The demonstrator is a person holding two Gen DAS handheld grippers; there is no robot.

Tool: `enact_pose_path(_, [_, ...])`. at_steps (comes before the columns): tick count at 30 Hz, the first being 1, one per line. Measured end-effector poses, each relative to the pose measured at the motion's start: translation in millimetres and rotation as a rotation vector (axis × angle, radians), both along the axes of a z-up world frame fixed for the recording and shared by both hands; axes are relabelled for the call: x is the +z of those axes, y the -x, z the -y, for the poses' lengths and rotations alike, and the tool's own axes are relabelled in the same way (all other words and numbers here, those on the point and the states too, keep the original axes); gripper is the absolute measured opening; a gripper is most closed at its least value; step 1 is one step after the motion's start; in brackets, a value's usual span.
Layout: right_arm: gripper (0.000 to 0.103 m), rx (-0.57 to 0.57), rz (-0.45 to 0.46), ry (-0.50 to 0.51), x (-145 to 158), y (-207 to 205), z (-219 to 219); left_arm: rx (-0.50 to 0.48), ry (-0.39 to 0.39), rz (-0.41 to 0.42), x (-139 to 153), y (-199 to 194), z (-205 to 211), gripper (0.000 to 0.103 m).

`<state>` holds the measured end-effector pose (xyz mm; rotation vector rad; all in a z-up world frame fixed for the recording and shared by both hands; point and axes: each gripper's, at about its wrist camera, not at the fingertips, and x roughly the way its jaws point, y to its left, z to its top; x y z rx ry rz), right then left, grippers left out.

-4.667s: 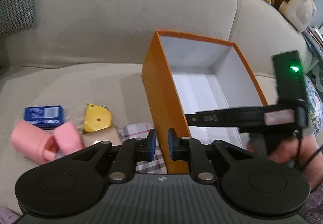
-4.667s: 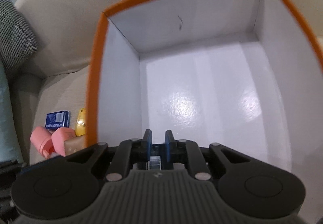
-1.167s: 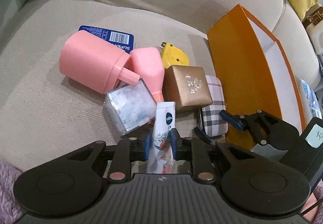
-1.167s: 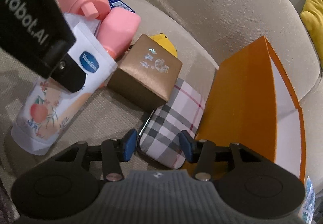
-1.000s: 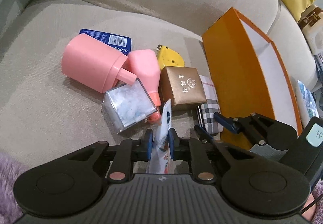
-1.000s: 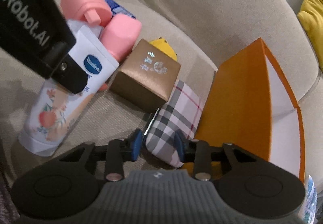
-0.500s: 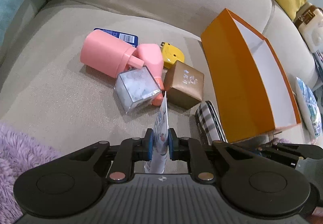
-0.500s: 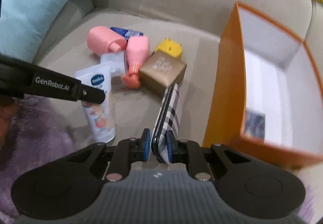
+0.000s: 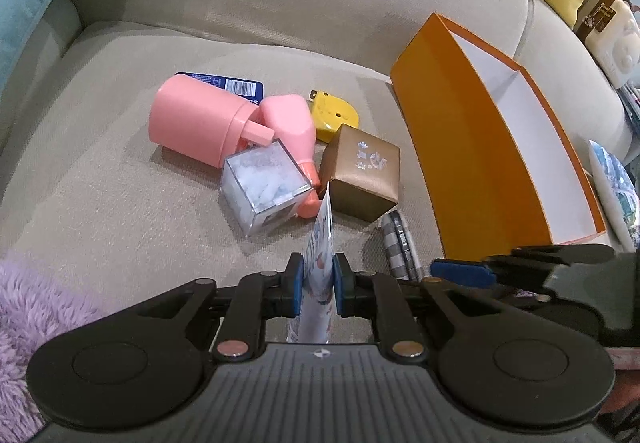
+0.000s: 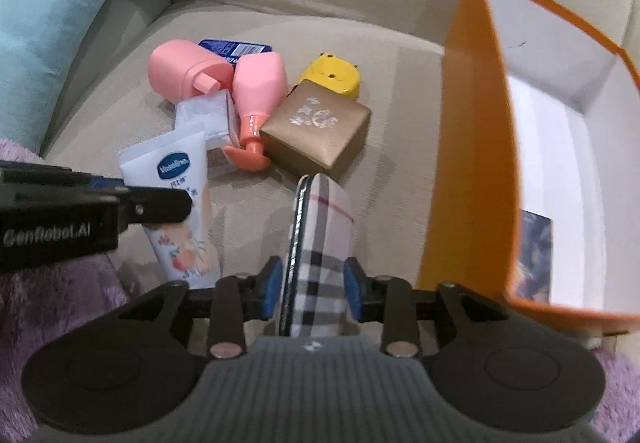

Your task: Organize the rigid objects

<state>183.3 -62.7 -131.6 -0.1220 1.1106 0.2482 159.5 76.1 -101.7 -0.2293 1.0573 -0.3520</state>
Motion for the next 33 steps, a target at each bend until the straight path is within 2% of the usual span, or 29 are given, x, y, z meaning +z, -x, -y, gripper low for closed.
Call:
enact_pose_path(2, [0.037, -0.004, -0.009, 0.004, -4, -6, -4, 0.002, 0.007, 0.0, -1, -1, -1, 0.017])
enact_pose_path(8, [0.023, -0.064, 0.0, 0.011, 7, 3, 3, 0.019, 0.046, -0.006, -3, -2, -8, 0.017])
enact_pose_path(14, [0.018, -0.157, -0.12, -0.18, 9, 15, 29, 0.014, 0.063, 0.001, -3, 0, -9, 0.017])
enact_pose_path(17, [0.019, -0.159, -0.127, -0.138, 5, 16, 25, 0.004, 0.062, 0.002, -2, 2, -8, 0.017])
enact_pose_path(23, [0.026, -0.148, -0.062, -0.088, 6, 0, 17, -0.002, 0.059, 0.003, -4, 3, -7, 0.017])
enact_pose_path(33, [0.033, -0.177, -0.125, -0.144, -10, 14, 29, -0.016, 0.042, 0.017, -7, 3, 0, 0.018])
